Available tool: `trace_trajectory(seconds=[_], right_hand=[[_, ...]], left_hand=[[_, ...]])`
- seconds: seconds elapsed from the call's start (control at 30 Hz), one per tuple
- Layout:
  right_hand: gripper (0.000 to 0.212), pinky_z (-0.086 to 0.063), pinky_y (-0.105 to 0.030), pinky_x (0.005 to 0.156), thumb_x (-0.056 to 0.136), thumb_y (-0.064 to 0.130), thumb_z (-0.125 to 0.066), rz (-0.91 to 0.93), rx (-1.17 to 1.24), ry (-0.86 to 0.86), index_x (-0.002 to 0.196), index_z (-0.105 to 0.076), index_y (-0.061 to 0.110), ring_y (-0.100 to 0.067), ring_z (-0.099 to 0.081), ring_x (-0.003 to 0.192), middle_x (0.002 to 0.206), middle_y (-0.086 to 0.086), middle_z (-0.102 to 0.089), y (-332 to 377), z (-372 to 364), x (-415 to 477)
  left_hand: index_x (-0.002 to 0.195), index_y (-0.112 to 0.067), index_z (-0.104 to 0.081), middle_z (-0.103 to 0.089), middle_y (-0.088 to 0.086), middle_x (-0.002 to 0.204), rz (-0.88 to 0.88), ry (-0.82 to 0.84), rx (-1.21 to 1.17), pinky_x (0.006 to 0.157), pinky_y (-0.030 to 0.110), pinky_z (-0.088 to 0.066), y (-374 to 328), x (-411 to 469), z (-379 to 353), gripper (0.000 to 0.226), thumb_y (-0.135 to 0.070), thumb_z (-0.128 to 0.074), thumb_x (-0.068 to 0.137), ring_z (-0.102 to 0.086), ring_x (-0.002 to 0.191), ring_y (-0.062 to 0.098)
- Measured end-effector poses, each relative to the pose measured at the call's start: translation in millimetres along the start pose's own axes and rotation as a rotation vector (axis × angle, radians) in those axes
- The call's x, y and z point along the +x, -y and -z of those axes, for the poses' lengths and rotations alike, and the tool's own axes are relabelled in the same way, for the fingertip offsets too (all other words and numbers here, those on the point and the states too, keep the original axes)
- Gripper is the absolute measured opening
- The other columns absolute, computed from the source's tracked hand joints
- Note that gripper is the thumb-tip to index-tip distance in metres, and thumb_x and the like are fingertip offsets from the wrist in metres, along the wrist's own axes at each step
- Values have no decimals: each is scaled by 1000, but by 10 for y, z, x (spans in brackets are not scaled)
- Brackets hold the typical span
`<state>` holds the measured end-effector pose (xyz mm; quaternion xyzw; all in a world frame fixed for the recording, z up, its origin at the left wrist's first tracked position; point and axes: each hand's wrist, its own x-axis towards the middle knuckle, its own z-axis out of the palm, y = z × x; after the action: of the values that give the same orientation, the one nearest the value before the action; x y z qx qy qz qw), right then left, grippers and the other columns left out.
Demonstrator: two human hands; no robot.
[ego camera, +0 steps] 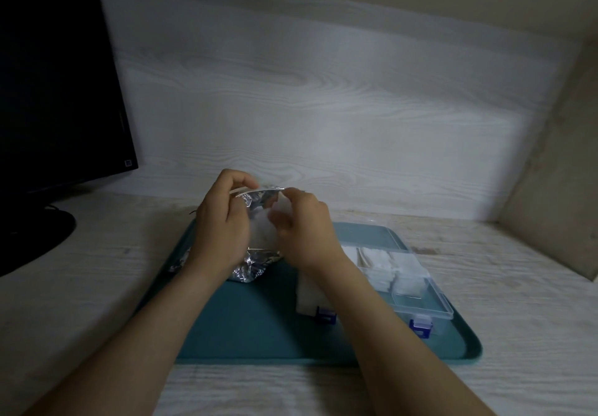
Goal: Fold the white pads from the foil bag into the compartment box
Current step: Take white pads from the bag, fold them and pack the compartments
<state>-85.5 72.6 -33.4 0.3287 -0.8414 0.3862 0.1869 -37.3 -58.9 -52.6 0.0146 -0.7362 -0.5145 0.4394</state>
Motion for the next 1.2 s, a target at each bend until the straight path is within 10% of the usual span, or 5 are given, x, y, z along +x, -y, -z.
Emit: trace_trajectory(seconds=[0.17,0.43,0.67,0.97,1.2], right_hand=[[11,-47,-29,75,91,11,-69,-103,195,-170,98,-75,18,-26,-70,91,91,-2,-77,-29,60,25],[12,-64,-51,83,89,14,-79,-218,609,-300,101,-77,17,-16,-75,88,93,1,-78,-124,262,32],[18,-60,-29,76,90,13,-81,-249,731,-236,106,-76,20,-11,-72,91,100,1,-76,-142,586,-104],[23,-50,-35,65,89,19,-83,-277,834,-65,109,-74,12,-19,-67,83,93,-6,-74,-280,849,-363],[22,-39,-27,55,94,17,-76,-252,886,23,101,-69,-3,-15,-55,72,83,-9,-62,-290,881,-420]], left_hand=[[88,-29,-62,-68,1,106,-11,21,62,74,28,-43,50,15,31,42,10,-46,88,-63,92,14],[84,-25,-76,-66,-5,116,-80,77,237,89,2,-36,4,-51,-16,19,-11,-64,88,-58,103,-6],[91,-35,-75,-55,-10,141,-142,155,209,108,40,-46,-299,-165,-86,31,-57,-54,87,-49,137,10],[99,-15,-75,-66,-7,109,-538,96,478,89,41,-45,-477,-352,-265,26,-40,-69,93,-53,108,20],[110,-20,-72,-76,-10,98,-230,227,101,68,34,-64,-671,-482,-311,16,-25,-76,96,-75,82,9]])
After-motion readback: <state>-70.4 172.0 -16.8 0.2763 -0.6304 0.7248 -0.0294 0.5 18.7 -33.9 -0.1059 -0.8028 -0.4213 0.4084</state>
